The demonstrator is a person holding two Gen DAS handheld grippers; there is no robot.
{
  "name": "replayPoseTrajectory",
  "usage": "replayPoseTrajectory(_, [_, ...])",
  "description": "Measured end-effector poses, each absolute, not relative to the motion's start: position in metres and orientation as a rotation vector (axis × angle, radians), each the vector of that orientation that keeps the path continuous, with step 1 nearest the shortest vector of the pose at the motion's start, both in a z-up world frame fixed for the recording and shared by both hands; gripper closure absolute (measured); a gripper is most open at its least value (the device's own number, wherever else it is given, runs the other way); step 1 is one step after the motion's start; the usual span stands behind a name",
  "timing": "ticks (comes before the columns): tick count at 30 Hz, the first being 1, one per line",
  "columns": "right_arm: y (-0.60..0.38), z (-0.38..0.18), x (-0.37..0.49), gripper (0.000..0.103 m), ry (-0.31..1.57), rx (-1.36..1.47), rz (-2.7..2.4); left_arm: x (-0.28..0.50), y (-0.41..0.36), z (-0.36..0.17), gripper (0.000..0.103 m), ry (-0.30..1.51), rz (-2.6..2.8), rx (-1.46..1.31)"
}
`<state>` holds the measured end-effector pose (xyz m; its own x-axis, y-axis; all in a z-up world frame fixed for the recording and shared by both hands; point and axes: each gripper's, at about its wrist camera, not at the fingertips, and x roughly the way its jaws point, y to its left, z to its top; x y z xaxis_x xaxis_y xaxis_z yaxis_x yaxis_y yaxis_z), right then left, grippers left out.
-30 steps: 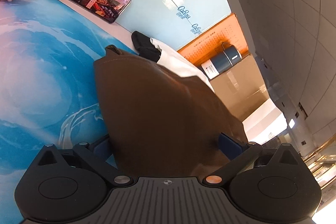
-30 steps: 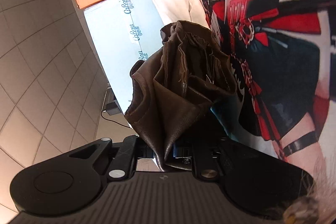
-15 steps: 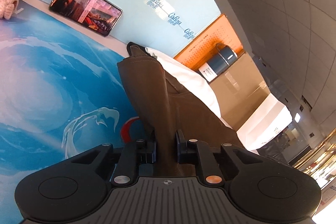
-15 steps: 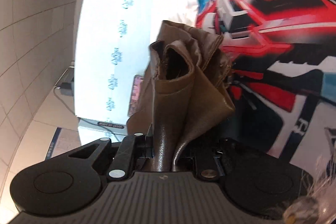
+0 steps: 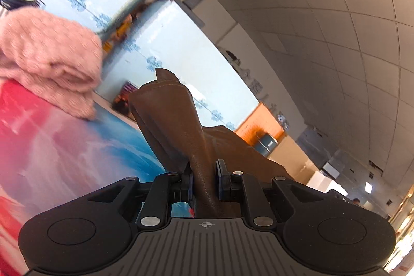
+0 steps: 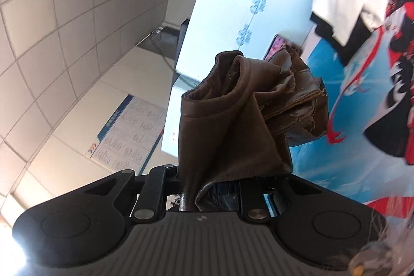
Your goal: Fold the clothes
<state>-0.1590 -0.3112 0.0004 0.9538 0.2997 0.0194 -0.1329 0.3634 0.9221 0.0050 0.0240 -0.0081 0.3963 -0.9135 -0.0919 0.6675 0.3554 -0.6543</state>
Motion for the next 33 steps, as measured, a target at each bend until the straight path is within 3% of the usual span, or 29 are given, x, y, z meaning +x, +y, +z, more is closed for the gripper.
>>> replayPoseTrajectory(5, [-0.263, 0.005, -0.100, 0.087, 0.233, 1.132, 0.399, 0.023, 0.084, -0.008, 0.088, 0.471, -0.903, -0.582])
replayPoseTrajectory(15, [-0.119, -0.038, -0.040, 0.087, 0.522, 1.057, 0.474, 0.053, 0.183, -0.027, 0.088, 0.498, -0.599, -0.602])
replayPoseTrajectory(27, [-0.063, -0.044, -0.008, 0.086, 0.688, 0.911, 0.466, 0.114, 0.193, -0.038, 0.088, 0.540, -0.477, -0.528])
replayPoseTrajectory(29, [-0.064, -0.044, -0.007, 0.079, 0.711, 0.906, 0.467, 0.122, 0.190, -0.044, 0.087, 0.568, -0.446, -0.500])
replayPoseTrajectory(31, [-0.065, -0.045, -0.006, 0.074, 0.733, 0.901, 0.467, 0.125, 0.189, -0.048, 0.077, 0.583, -0.414, -0.476])
replayPoseTrajectory(33, [-0.068, -0.042, -0.008, 0.058, 0.749, 0.883, 0.465, 0.120, 0.192, -0.050, 0.072, 0.579, -0.386, -0.479])
